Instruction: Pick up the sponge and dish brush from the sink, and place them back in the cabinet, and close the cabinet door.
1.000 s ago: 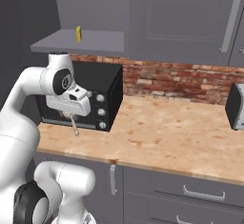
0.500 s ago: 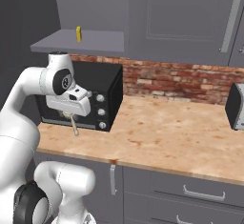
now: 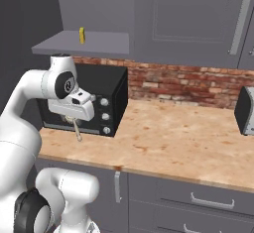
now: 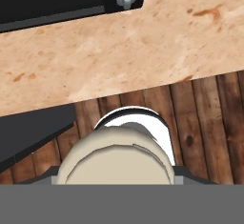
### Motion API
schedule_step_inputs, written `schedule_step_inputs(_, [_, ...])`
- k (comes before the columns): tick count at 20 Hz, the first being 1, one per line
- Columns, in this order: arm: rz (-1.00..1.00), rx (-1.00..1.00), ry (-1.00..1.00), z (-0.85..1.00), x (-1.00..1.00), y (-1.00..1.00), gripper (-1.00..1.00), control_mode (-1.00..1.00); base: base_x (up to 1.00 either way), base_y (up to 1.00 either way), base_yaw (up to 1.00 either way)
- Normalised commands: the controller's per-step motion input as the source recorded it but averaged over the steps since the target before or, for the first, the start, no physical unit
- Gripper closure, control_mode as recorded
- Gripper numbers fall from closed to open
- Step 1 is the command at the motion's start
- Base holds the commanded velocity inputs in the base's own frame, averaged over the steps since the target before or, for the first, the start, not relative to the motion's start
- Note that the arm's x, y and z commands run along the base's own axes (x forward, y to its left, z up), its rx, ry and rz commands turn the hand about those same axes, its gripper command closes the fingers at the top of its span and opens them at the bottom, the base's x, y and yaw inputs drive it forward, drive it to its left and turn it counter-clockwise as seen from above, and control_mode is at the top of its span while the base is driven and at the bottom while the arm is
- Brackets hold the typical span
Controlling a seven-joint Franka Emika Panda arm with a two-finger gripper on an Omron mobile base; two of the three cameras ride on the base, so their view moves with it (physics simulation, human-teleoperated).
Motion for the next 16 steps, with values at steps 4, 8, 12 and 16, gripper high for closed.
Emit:
schedule_step_inputs(4, [0.00,0.00,0.00,0.00,0.00,0.00,1.00,1.00,0.00,0.00,0.00])
schedule_step_inputs(8, [0.00,0.00,0.00,0.00,-0.01,0.00,1.00,-1.00,0.00,0.00,0.00])
schedule_step_inputs(12, [0.00,0.01,-0.13,0.20,-0.13,0.00,1.00,-1.00,0.00,0.00,0.00])
schedule_step_inputs(16, [0.02,0.02,-0.24,0.45,-0.14,0.01,1.00,-1.00,0.00,0.00,0.00])
